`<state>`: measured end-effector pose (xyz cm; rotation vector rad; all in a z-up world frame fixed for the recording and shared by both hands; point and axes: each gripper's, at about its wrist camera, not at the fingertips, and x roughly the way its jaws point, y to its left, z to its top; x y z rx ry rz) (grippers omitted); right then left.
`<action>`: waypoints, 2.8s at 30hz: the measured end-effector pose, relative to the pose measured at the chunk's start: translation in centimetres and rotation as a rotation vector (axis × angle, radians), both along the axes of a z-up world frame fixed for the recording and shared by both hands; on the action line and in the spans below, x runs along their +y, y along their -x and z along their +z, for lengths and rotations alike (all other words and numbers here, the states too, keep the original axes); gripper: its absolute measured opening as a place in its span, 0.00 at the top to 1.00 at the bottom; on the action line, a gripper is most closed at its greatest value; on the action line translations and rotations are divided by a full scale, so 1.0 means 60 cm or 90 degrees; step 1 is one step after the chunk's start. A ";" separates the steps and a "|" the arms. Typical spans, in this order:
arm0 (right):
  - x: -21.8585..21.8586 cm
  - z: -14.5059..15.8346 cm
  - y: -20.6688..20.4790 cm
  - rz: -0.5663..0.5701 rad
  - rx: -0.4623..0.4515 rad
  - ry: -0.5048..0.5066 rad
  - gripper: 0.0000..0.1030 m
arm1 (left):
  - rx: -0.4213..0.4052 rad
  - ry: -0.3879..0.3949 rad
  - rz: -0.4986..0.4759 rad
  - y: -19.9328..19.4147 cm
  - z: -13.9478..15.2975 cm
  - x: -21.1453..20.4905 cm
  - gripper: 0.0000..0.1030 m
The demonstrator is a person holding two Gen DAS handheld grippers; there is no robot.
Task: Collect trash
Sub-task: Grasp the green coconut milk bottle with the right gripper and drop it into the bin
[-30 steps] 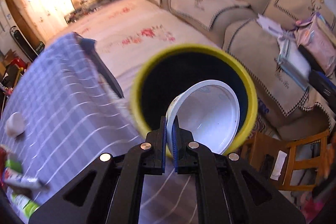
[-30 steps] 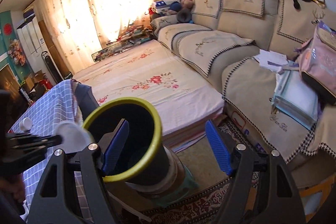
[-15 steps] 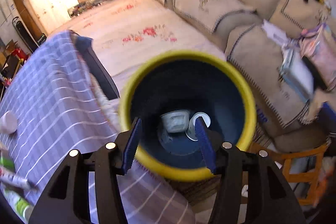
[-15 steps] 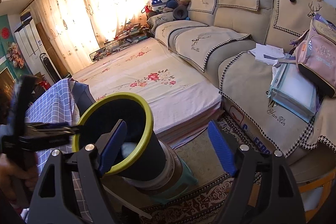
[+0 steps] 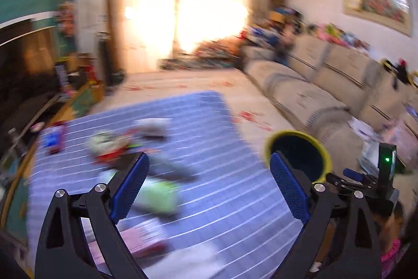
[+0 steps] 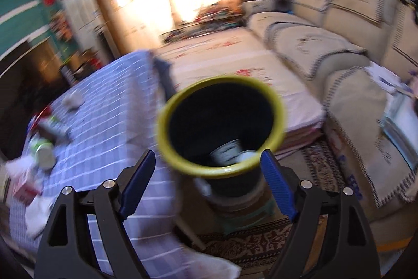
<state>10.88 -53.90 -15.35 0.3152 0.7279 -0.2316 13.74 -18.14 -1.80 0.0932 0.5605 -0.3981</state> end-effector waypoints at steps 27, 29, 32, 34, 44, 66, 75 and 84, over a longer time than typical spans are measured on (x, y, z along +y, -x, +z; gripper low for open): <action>0.442 0.042 -0.244 0.501 0.010 0.129 0.24 | 0.018 0.035 0.223 0.096 -0.068 0.314 0.09; 0.460 0.044 -0.261 0.524 0.024 0.138 0.24 | 0.022 0.036 0.223 0.092 -0.071 0.314 0.09; 0.484 0.040 -0.286 0.555 0.065 0.154 0.28 | 0.027 0.035 0.221 0.089 -0.076 0.311 0.09; 0.499 0.034 -0.299 0.575 0.096 0.166 0.32 | 0.028 0.034 0.220 0.087 -0.076 0.309 0.09; 0.537 -0.008 -0.348 0.607 0.203 0.206 0.36 | 0.026 0.043 0.225 0.085 -0.079 0.317 0.09; 0.458 0.070 -0.304 0.578 0.120 0.034 0.50 | 0.036 0.037 0.216 0.074 -0.092 0.303 0.09; 0.414 0.116 -0.278 0.583 0.077 -0.059 0.50 | 0.037 0.032 0.214 0.069 -0.091 0.298 0.09; 0.267 0.153 -0.238 0.471 0.019 -0.084 0.50 | 0.046 0.026 0.206 0.060 -0.098 0.288 0.09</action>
